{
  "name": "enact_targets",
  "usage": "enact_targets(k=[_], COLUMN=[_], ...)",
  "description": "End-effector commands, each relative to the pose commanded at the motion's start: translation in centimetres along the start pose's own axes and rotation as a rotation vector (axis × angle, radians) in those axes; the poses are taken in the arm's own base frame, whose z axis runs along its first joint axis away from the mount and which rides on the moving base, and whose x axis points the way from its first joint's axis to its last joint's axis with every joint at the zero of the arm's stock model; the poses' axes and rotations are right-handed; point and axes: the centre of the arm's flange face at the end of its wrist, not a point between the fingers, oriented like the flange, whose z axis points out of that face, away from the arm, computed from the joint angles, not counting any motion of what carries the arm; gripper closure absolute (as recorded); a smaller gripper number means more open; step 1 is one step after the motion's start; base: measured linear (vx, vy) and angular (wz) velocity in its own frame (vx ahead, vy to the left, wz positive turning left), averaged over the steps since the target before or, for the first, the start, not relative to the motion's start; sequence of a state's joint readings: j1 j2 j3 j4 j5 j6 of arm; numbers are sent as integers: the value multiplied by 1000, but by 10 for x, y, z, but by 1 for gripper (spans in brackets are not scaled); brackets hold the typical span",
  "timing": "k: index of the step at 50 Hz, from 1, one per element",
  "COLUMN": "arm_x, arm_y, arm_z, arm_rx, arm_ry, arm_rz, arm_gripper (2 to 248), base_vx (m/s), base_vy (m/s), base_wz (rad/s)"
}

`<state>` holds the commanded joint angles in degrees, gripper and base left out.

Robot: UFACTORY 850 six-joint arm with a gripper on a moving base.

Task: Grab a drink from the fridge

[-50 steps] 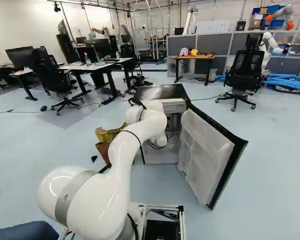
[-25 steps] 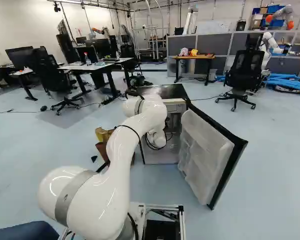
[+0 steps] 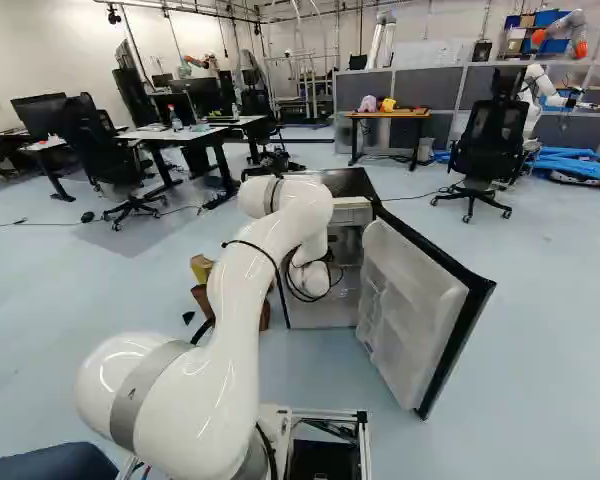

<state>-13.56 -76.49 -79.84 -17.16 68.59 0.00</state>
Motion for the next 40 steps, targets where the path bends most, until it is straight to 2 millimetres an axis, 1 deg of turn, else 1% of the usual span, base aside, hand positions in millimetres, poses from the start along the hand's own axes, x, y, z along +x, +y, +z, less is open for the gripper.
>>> enact_targets(k=[40], arm_x=[51], arm_y=[-19], arm_z=[-95], arm_rx=[5], arm_ry=[-81], arm_rz=[25], arm_gripper=[156], base_vx=[0], base_vy=[0], base_wz=[0])
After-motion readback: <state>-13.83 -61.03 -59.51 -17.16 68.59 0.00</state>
